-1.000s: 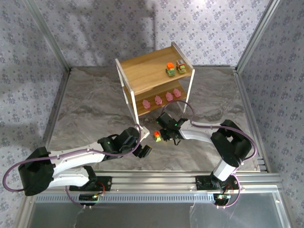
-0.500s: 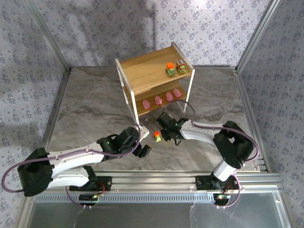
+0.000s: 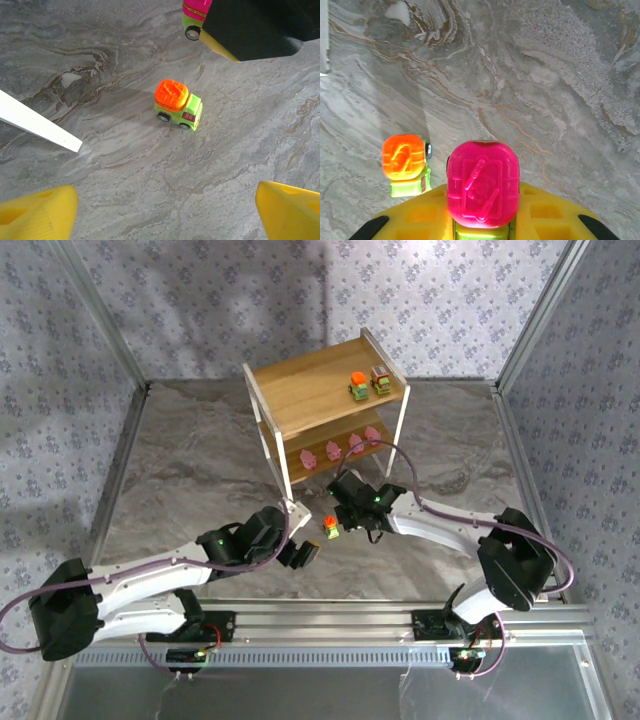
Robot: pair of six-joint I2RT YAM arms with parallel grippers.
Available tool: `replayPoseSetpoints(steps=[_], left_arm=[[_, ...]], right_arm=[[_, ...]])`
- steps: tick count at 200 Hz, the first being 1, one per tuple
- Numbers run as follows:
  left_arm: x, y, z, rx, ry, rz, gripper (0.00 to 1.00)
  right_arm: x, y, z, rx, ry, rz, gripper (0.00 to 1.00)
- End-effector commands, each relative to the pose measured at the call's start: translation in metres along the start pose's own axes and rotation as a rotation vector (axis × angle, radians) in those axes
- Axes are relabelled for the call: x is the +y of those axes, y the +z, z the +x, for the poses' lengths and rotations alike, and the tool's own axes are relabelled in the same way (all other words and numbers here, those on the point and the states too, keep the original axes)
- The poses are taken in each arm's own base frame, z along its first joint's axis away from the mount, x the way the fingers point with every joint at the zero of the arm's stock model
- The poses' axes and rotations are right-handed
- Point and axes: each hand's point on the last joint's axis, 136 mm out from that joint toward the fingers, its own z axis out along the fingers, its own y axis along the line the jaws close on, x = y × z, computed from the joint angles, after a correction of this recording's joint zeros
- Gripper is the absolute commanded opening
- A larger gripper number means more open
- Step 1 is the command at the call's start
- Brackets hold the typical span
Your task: Place and organize the plastic toys onto the shelf
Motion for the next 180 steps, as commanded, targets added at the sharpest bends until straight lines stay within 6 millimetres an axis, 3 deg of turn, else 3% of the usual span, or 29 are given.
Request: replayPoseSetpoints(steps=[1,124,131,180], left_arm=[[0.001,-0.006,-0.003,-0.026,0.013,-0.011,0.92],[0.008,-0.016,-0.007,-0.072,0.002,-0.036,0.92],[0.008,-0.016,-0.007,-0.072,0.002,-0.035,0.92],[0.008,-0.018,-0.007,-0.078,0.0,-0.035,0.92]], right_arm=[[-0.002,-0.021,-0.009,-0.026,-0.012,0.022,0.24],[0.005,-0.092,-0.049,-0.157,-0.021,-0.013,0.24],[0.006,-0.104,-0.061,-0.188,-0.014,-0.023,0.24],[0.006,-0.133,-0.08,-0.241,-0.021,-0.045,0.24]])
